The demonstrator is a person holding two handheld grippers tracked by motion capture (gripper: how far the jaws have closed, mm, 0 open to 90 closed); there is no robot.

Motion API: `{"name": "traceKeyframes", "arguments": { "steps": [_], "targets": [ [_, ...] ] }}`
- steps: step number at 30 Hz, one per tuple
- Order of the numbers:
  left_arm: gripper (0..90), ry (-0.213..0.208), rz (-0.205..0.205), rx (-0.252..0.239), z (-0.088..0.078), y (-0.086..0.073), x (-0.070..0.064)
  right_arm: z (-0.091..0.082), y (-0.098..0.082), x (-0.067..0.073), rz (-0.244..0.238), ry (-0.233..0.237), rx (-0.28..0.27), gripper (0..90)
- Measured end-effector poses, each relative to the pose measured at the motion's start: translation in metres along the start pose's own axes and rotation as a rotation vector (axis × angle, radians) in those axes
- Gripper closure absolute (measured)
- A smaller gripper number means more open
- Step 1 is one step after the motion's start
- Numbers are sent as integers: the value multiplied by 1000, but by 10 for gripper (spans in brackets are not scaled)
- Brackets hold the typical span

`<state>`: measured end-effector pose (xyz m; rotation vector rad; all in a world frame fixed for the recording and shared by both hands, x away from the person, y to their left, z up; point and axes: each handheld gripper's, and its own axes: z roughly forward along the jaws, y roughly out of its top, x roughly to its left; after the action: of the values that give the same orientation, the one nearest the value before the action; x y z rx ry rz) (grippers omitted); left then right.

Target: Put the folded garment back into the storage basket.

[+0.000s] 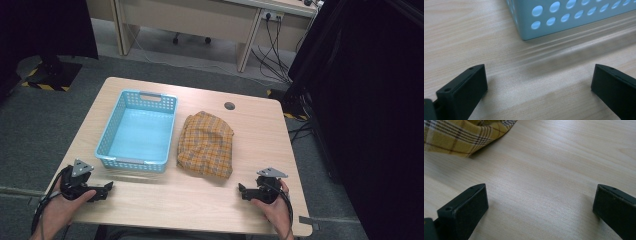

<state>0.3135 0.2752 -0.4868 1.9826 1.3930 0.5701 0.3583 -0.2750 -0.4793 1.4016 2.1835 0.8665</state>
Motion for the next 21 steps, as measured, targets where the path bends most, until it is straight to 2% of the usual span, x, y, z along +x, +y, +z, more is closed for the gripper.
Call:
{"name": "traceKeyframes", "arguments": {
  "steps": [21],
  "targets": [
    [0,0,0,0,0,0,0,0,0,-1,4,10,-3,12]
  ]
}}
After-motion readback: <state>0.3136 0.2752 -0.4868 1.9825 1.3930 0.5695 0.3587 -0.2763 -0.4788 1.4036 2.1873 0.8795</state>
